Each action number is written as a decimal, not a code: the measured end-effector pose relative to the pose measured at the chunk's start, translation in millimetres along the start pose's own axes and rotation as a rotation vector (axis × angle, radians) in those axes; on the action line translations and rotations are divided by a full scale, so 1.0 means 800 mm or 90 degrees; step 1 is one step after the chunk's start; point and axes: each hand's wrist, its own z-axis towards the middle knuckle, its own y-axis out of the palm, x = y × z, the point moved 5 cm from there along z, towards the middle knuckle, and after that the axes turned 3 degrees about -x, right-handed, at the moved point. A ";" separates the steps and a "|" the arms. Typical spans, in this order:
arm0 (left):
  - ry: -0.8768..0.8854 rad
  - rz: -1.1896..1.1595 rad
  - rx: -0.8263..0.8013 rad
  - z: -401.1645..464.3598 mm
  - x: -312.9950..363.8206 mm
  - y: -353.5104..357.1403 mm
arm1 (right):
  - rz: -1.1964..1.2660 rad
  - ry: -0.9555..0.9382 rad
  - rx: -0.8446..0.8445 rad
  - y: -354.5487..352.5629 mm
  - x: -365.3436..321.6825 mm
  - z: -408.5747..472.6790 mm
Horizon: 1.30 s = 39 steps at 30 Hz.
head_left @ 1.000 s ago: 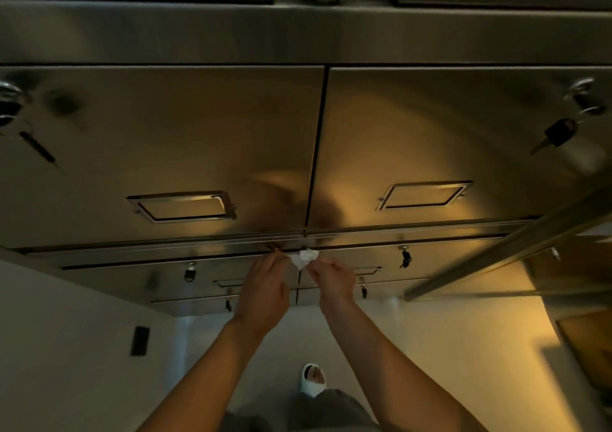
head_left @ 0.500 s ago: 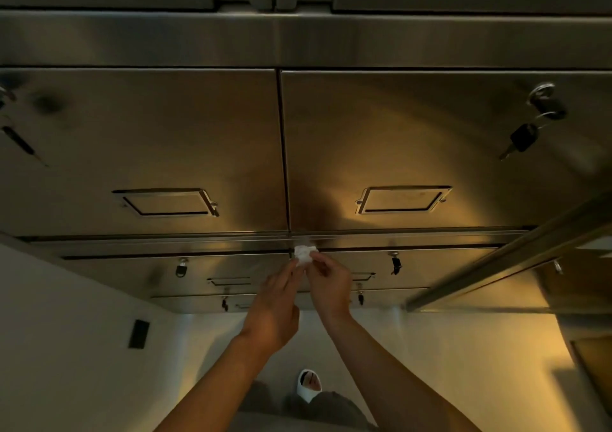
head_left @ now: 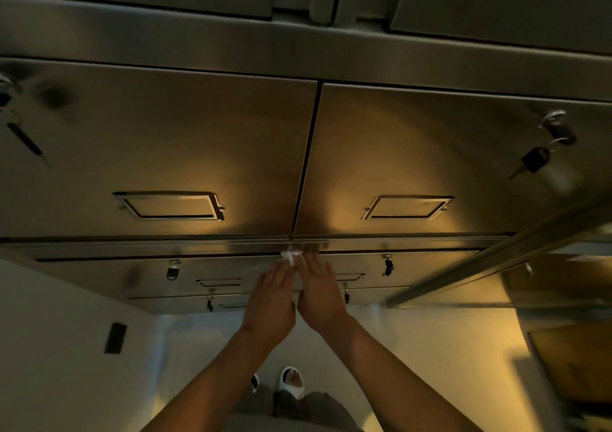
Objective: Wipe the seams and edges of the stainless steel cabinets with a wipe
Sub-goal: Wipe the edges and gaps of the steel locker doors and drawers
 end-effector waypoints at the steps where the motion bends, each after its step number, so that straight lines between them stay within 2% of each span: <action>1: 0.013 -0.001 0.011 -0.003 -0.001 0.000 | -0.012 -0.002 -0.011 -0.003 -0.004 0.000; 6: 0.079 -0.006 -0.008 0.003 -0.006 -0.001 | -0.110 0.020 -0.096 0.009 0.001 0.001; 12: 0.060 0.046 -0.107 0.023 -0.013 0.002 | -0.042 -0.026 -0.110 0.004 0.018 -0.004; 19: 0.055 0.062 -0.111 0.035 -0.011 0.006 | -0.076 -0.041 -0.149 -0.010 0.024 -0.006; 26: 0.083 -0.042 -0.049 0.036 -0.013 0.002 | -0.159 -0.075 -0.147 -0.014 0.035 -0.002; 30: 0.085 -0.061 -0.035 0.045 0.013 0.014 | -0.212 -0.055 -0.160 -0.022 0.062 -0.008; 39: 0.033 -0.007 -0.048 0.087 0.106 0.066 | -0.213 -0.107 -0.122 -0.072 0.166 -0.034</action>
